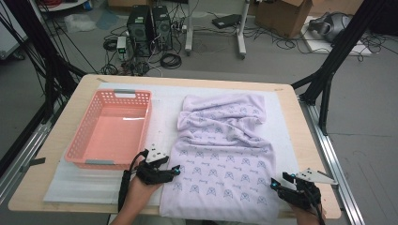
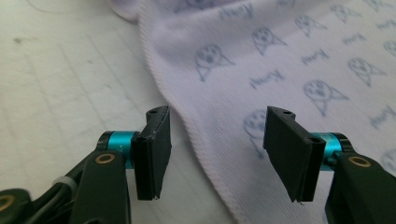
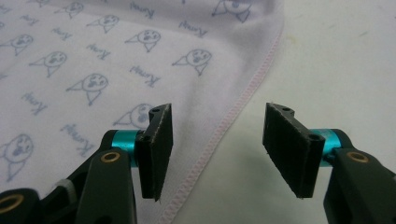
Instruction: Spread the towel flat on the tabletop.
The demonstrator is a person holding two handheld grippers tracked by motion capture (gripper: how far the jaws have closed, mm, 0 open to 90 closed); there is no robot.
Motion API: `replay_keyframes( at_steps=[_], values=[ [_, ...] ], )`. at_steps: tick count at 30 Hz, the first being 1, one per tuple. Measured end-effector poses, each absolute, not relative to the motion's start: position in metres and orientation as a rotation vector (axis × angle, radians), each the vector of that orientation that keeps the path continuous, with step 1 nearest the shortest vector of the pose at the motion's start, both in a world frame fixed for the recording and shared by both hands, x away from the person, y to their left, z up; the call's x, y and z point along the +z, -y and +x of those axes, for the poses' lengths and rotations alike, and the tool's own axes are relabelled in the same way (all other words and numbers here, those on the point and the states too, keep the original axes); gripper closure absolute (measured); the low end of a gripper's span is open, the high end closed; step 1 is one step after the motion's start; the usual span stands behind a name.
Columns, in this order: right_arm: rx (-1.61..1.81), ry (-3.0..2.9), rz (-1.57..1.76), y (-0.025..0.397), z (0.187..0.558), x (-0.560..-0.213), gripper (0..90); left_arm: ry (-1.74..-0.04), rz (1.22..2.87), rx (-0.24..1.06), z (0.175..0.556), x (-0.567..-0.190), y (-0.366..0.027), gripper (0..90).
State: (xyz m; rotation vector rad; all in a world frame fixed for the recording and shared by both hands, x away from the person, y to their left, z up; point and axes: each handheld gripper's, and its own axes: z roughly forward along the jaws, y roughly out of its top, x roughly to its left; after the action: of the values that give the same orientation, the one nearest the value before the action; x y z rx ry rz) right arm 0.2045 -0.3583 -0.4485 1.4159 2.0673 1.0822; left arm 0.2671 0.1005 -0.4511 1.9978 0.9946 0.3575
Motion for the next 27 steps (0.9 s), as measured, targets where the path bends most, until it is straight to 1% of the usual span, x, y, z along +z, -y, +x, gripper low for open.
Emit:
replay_keyframes(
  at_steps=[1,2,5,7,9,12,13,14,15,20,27],
  values=[
    [1.084,-2.073,1.419,0.357,0.205,-0.449,42.3,-0.994,1.992,0.333,0.267,-0.451,-0.1,43.0],
    [1.083,-2.083,1.409,0.355,0.205,-0.45,43.2,-0.986,1.998,0.34,0.265,-0.452,-0.099,42.2],
    [0.997,-2.116,1.347,0.346,0.205,-0.452,46.3,-0.972,2.003,0.336,0.263,-0.452,-0.097,43.4],
    [0.984,-2.121,1.352,0.345,0.206,-0.451,50.1,-0.976,2.004,0.338,0.262,-0.452,-0.097,46.7],
    [0.989,-2.125,1.35,0.344,0.206,-0.451,58.3,-0.982,2.009,0.353,0.261,-0.452,-0.098,52.5],
    [1.009,-2.164,1.336,0.341,0.205,-0.449,80.7,-0.983,2.019,0.384,0.259,-0.452,-0.099,66.8],
    [1.028,-2.184,1.326,0.34,0.205,-0.449,85.4,-0.989,2.019,0.37,0.259,-0.451,-0.1,74.2],
    [1.023,-2.181,1.328,0.338,0.204,-0.449,85.8,-0.994,2.02,0.349,0.258,-0.451,-0.101,84.1],
    [1.024,-2.181,1.327,0.339,0.204,-0.449,86.2,-0.99,2.03,0.359,0.256,-0.45,-0.102,86.3],
    [1.039,-2.207,1.338,0.348,0.2,-0.446,86.9,-1.013,2.022,0.314,0.244,-0.448,-0.112,87.1],
    [1.051,-2.257,1.288,0.355,0.181,-0.44,87.1,-0.97,2.022,0.291,0.222,-0.444,-0.122,87.1]
  ],
)
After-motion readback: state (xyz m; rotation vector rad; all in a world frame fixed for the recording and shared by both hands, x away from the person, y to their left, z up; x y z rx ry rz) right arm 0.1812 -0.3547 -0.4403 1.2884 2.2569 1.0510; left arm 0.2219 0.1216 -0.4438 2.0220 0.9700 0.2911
